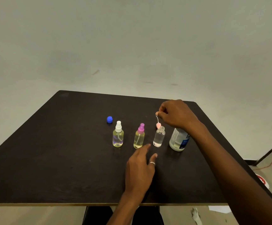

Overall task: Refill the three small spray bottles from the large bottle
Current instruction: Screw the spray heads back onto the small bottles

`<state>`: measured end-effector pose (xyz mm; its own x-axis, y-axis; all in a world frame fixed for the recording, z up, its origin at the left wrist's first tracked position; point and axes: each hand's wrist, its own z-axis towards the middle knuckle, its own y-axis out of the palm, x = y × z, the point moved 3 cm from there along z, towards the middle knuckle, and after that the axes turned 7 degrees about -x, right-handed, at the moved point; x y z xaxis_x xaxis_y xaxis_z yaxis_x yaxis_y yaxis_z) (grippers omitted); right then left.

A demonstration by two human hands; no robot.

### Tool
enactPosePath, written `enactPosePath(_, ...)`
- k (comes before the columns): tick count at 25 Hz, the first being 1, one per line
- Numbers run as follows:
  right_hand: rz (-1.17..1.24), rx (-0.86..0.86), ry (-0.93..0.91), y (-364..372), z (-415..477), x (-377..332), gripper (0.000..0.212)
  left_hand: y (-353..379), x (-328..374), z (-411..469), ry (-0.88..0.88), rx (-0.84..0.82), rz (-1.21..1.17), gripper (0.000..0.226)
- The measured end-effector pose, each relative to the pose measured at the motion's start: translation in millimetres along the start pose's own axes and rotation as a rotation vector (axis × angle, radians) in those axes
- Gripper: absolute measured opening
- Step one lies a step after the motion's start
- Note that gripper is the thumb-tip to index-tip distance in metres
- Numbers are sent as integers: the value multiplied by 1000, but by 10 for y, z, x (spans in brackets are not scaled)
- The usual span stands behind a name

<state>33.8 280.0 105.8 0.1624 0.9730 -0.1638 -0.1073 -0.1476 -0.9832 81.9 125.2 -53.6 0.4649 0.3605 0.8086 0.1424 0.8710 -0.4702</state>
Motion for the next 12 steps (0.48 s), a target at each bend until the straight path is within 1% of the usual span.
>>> enactPosePath(2, 6, -22, 11, 25, 114, 51, 19, 148, 125, 118, 14, -65, -34, 58)
enactPosePath(4, 8, -36, 31, 79, 285, 120, 15, 297, 210, 265, 1, -96, -48, 69)
enactPosePath(7, -22, -78, 90, 233, 572, 224, 19, 467, 219, 485, -63, -88, -67, 78)
enactPosePath(9, -52, -108, 132, 377, 718, 270, 25, 550, 196, 587, -108, -94, -90, 77)
enactPosePath(10, -72, -121, 149, 458, 772, 288, 26, 582, 178, 620, -118, -97, -100, 74)
enactPosePath(12, -119, -154, 174, 629, 854, 321, 17, 633, 114, 657, -109, -86, -122, 59)
